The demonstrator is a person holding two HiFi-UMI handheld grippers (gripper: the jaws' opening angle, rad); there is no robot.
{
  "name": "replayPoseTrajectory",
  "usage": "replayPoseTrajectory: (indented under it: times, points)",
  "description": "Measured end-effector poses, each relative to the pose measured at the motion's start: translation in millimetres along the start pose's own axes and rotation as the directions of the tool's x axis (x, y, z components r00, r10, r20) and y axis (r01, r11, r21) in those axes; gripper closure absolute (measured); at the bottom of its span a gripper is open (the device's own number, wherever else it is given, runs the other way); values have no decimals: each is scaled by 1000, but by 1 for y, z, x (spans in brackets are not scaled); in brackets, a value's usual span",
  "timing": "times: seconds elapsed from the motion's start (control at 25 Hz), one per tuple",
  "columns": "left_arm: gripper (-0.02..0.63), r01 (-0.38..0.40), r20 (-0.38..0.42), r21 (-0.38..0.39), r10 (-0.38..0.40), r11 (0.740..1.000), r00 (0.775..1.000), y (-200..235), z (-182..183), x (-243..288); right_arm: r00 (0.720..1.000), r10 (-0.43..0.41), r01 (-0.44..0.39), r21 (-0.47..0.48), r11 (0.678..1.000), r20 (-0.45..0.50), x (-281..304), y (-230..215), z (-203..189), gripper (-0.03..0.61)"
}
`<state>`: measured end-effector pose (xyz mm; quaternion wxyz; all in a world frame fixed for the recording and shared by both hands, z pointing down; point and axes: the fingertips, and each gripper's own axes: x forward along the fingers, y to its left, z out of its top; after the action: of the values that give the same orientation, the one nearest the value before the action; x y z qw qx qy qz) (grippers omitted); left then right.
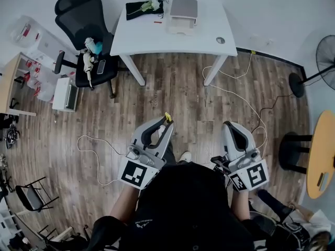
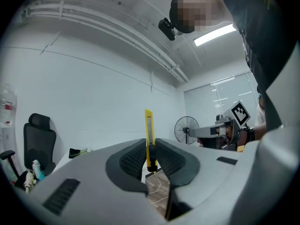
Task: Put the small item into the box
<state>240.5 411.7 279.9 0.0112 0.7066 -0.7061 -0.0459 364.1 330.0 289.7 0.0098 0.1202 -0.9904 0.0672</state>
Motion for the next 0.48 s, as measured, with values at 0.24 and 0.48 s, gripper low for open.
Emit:
replayPoseTrajectory:
  times: [0.24, 0.48]
  points:
    - [555, 11, 19, -27, -10, 1000, 1000, 61, 7, 32, 999, -7, 5, -46, 999, -35, 64, -8, 11, 578]
    - [555, 27, 39, -39, -26, 999, 999, 124, 13, 65, 999, -19, 17, -55, 998, -36, 134, -18, 22, 578]
